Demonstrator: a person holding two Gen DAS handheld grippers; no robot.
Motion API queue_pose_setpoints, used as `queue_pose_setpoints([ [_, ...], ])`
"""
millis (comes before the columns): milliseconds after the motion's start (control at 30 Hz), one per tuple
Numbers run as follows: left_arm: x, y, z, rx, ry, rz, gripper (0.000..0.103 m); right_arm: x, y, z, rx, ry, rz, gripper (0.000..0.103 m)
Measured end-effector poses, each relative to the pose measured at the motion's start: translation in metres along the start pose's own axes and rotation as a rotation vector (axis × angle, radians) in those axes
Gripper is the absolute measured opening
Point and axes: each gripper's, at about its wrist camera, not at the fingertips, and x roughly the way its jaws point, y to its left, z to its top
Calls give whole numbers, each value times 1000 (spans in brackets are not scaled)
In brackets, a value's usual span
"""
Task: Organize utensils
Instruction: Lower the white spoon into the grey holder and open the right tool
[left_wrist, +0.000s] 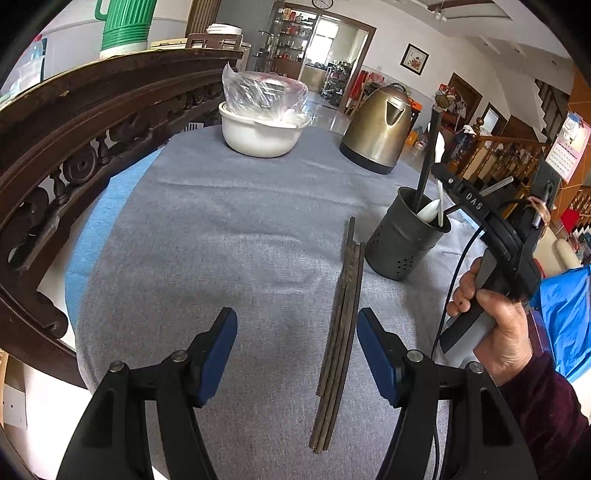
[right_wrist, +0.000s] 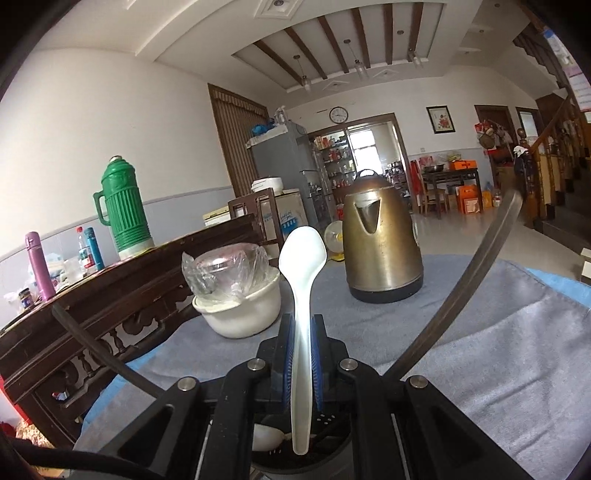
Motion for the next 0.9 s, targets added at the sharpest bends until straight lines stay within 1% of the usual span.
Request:
queue_pose_setpoints([
  [100,-4,-2,-2,6,-9,3,68,-1,-3,-4,7,9,6,10],
  [300,-8,-6,-3,12,-13,9,68,-16,-3,-7,-4,-24,35,10],
  [500,-14,-15,-7,37,-23,4,68,-18,-12,-9,38,-9,66,10],
  [567,-17,-16,-8,37,-28,4,68,-24,-12,-9,40,-17,70,10],
  [700,-18,-14,-7,28,-27,7,68,-37,-6,-13,5,0,87,10],
  [833,-21,-17,-8,33,-29,8,68,-48,0,-18,-30,15,80,10],
  [900,-24,-20,-9,37,-31,6,68,-52,2,-19,-30,36,68,14],
])
